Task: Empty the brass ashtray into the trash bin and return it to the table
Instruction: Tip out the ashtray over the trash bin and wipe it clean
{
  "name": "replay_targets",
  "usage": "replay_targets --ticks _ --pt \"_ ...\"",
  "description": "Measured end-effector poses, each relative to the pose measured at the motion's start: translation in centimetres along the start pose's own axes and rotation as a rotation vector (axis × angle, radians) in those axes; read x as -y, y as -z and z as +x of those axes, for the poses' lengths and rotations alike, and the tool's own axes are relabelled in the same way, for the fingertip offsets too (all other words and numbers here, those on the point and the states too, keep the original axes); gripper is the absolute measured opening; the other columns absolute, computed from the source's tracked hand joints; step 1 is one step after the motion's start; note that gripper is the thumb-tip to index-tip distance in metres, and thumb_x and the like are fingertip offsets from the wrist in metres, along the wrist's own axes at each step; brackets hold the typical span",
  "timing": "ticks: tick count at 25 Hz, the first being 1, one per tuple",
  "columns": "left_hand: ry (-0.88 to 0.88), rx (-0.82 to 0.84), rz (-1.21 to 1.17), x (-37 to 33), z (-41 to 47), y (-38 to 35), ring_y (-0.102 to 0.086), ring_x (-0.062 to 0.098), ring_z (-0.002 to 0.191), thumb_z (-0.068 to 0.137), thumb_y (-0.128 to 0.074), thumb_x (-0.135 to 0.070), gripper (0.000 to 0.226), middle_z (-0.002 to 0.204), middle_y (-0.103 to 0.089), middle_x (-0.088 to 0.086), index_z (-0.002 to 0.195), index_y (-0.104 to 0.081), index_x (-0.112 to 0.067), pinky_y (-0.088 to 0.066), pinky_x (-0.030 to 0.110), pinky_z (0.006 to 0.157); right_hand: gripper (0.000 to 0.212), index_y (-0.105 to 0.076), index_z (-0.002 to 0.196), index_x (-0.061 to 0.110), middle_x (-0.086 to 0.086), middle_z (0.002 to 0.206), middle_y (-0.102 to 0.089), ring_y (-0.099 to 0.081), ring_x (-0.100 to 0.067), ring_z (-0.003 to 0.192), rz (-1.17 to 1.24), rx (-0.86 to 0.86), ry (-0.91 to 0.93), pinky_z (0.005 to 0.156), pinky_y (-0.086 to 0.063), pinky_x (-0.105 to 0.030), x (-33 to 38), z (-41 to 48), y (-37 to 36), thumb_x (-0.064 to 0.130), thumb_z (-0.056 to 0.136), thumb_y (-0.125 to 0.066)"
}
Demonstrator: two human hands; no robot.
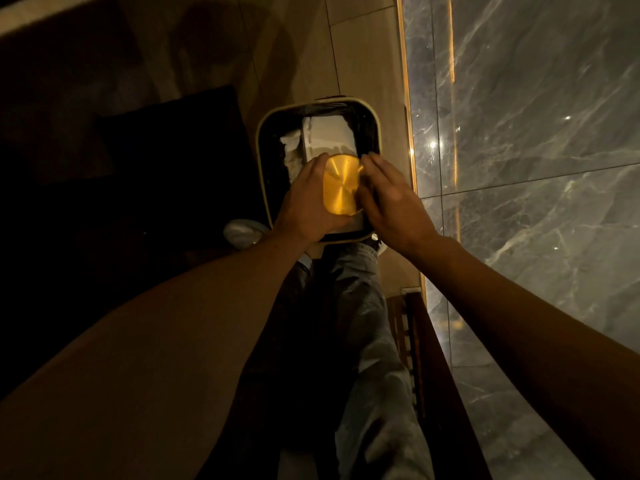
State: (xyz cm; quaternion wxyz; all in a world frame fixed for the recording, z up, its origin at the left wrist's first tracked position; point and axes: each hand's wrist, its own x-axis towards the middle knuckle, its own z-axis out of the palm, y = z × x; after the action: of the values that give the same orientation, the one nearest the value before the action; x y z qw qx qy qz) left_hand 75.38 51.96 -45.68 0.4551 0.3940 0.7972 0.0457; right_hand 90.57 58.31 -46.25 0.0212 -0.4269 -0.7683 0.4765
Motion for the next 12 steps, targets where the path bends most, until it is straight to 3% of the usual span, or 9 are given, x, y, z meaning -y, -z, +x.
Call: replay_targets --ticks 2,5,9,10,12 --pt "0.009 -0.004 -0.001 0.0 -0.1 0.2 -0.042 0.029 0.135 0.058 -0.088 -0.044 0.114 0.150 -0.040 0.011 0.149 -0.026 -0.013 -0.038 0.034 0.103 0.046 -0.039 0.142 -0.004 -0.026 0.148 -0.039 -0.035 -0.035 0.140 -0.145 -0.045 0.203 0.118 -0.025 -0.032 0.4 0.8 0.6 0.018 0.101 -0.044" --pt "-0.005 -0.012 -0.005 0.0 0.1 0.3 -0.050 0.027 0.128 0.051 -0.086 -0.054 0.112 0.143 -0.050 0.007 0.145 -0.035 -0.018 -0.046 0.038 0.101 0.051 -0.028 0.147 -0.004 -0.023 0.156 -0.024 -0.019 -0.034 0.147 -0.245 -0.044 0.306 0.122 -0.018 -0.041 1.1 2.0 1.6 0.020 0.103 -0.039" --pt "-0.053 0.010 0.018 -0.1 0.1 1.0 -0.055 0.024 0.122 0.046 -0.080 -0.064 0.110 0.136 -0.057 0.003 0.139 -0.042 -0.019 -0.048 0.039 0.098 0.059 -0.014 0.152 0.006 -0.017 0.161 -0.014 -0.010 -0.031 0.150 -0.453 0.372 0.347 0.119 -0.023 -0.050 -0.8 2.2 1.0 0.032 0.103 -0.032" --pt "-0.061 0.019 0.021 -0.2 -0.1 1.2 -0.057 0.024 0.120 0.044 -0.078 -0.066 0.109 0.132 -0.060 0.002 0.136 -0.044 -0.019 -0.048 0.038 0.096 0.059 -0.011 0.153 0.007 -0.017 0.161 -0.012 -0.008 -0.031 0.150 -0.461 0.400 0.345 0.120 -0.022 -0.049 -0.7 2.0 1.1 0.033 0.103 -0.031" --pt "-0.063 0.004 -0.011 -0.3 -0.3 1.5 -0.060 0.022 0.113 0.044 -0.082 -0.060 0.099 0.124 -0.064 0.002 0.127 -0.050 -0.017 -0.048 0.031 0.090 0.057 -0.011 0.152 0.005 -0.017 0.162 -0.010 -0.006 -0.030 0.151 -0.394 0.269 0.349 0.123 -0.013 -0.044 0.3 2.3 1.5 0.029 0.105 -0.031"
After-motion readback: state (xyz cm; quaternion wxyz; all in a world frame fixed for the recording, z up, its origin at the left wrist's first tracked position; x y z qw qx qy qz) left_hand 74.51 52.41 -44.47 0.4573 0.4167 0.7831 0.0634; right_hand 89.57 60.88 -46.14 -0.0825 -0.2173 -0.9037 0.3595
